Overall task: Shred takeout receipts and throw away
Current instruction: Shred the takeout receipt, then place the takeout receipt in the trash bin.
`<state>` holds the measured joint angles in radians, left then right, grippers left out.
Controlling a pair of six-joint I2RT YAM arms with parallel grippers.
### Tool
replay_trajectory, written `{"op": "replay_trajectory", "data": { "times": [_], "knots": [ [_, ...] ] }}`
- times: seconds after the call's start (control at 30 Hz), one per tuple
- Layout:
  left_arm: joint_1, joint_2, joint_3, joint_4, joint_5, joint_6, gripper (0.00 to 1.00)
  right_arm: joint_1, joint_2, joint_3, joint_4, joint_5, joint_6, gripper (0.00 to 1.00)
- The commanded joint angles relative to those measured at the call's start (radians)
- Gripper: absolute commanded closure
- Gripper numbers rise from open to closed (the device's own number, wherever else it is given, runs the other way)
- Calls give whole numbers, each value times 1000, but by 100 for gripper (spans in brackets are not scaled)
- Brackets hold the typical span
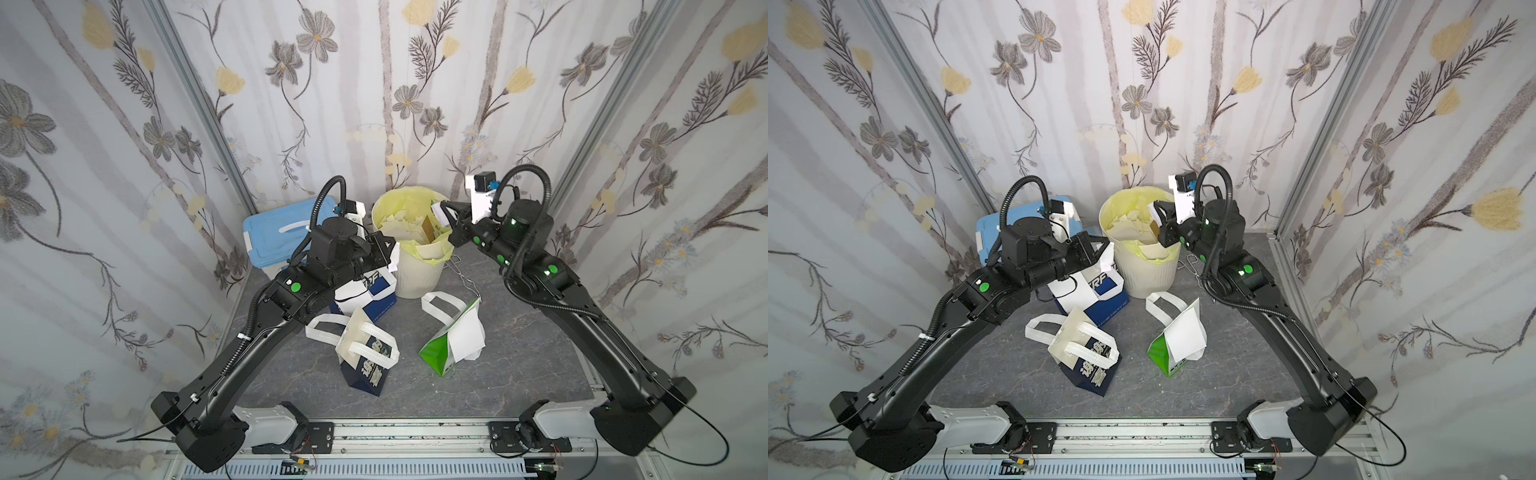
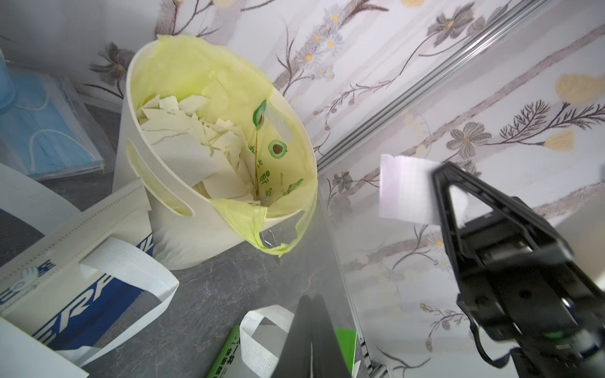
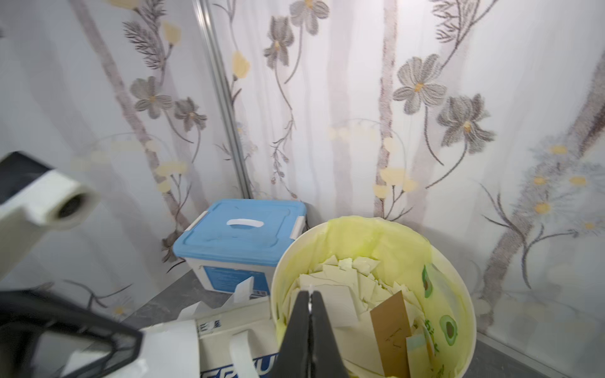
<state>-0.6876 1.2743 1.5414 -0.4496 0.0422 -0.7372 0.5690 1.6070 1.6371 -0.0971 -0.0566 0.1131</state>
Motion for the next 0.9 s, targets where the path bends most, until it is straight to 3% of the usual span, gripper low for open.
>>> {"op": "replay_trajectory", "data": {
  "times": [0.0, 0.1, 0.17, 0.2, 0.4, 0.5, 0.67, 0.73, 0.87],
  "knots": [
    [6, -9, -25, 89, -82, -23, 100, -27, 190, 157, 27, 60, 108, 78],
    [22, -2, -42, 120, -88, -53, 100, -61, 458, 520, -257, 60, 107, 57],
    [32, 6, -46, 134, -83, -73, 100, -68, 564, 726, -410, 60, 103, 52],
    [40, 8, -47, 140, -77, -82, 100, -66, 567, 747, -424, 62, 90, 49],
    [75, 43, -67, 209, -7, -135, 100, -64, 365, 539, -344, 66, 20, 40],
    [85, 67, -63, 264, 58, -162, 100, -64, 234, 408, -325, -107, 17, 41],
    [91, 94, -67, 365, 163, -194, 100, -55, -2, 12, -104, -491, 193, 40],
    [92, 104, -65, 401, 215, -201, 100, -35, -91, -126, -3, -560, 288, 39],
    [92, 122, -62, 443, 325, -208, 100, -13, -152, -244, 107, -629, 386, 34]
  ]
}}
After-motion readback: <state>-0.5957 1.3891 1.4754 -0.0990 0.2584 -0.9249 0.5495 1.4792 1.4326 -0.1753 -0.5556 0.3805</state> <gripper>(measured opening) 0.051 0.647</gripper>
